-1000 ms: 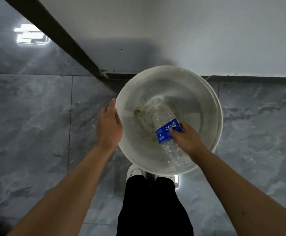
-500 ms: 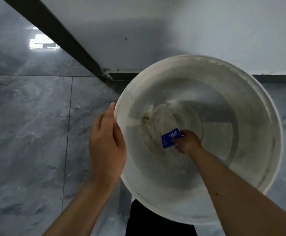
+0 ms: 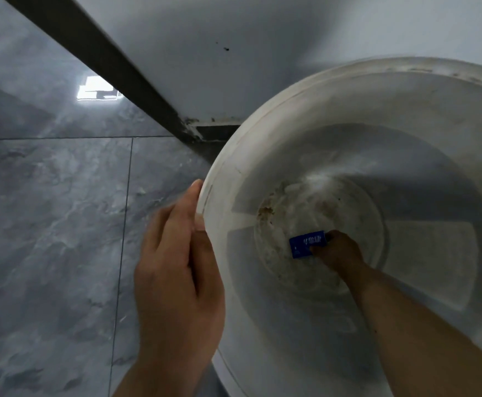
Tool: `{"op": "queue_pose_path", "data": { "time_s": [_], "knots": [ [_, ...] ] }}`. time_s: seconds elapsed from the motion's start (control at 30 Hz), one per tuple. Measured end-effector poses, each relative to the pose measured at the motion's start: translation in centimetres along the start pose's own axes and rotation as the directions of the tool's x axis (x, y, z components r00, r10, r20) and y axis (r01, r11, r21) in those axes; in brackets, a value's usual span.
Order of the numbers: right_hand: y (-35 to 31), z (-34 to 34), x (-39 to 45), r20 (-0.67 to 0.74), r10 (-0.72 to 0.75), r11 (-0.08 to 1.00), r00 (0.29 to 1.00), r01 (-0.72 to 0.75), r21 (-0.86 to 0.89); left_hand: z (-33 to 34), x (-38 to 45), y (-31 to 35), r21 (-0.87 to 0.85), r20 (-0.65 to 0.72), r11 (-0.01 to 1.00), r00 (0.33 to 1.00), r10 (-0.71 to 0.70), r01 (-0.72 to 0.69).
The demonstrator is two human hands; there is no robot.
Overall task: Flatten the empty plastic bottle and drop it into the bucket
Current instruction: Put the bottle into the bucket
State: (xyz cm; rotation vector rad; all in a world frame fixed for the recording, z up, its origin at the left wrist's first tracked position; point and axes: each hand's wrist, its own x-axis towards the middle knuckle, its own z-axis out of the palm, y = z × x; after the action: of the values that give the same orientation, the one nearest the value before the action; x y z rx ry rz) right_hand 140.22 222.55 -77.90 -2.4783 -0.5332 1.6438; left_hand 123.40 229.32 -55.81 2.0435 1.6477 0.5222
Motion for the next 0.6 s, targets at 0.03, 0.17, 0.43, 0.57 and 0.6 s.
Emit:
{"op": "queue_pose_path", "data": {
  "time_s": [0.03, 0.17, 0.43, 0.57, 0.6],
  "knots": [
    [0.0, 0.1, 0.2, 0.013, -0.002, 1.000, 1.000, 0.002, -0.017, 0.0, 0.0, 0.0, -0.002, 0.004, 1.000, 1.000, 0.004, -0.004],
    [-0.2, 0.4, 0.8, 0.023, -0.018, 0.994, 1.000, 0.021, -0.106, 0.1, -0.1, 0.0, -0.024, 0.004, 1.000, 1.000, 0.008, -0.008],
    [-0.2, 0.1, 0.8, 0.043, -0.008, 0.990, 0.999, 0.014, -0.143, 0.2, 0.0, 0.0, -0.015, -0.006, 1.000, 1.000, 0.001, -0.002],
    [0.1, -0.6, 0.2, 0.062, 0.004, 0.993, 0.998, 0.004, -0.114, 0.2, 0.1, 0.2, 0.001, -0.021, 1.000, 1.000, -0.020, 0.020],
    [0.2, -0.7, -0.1, 0.081, -0.009, 0.994, 0.997, 0.018, -0.110, 0.2, 0.0, 0.2, -0.004, -0.025, 1.000, 0.999, -0.026, 0.026]
  ]
}}
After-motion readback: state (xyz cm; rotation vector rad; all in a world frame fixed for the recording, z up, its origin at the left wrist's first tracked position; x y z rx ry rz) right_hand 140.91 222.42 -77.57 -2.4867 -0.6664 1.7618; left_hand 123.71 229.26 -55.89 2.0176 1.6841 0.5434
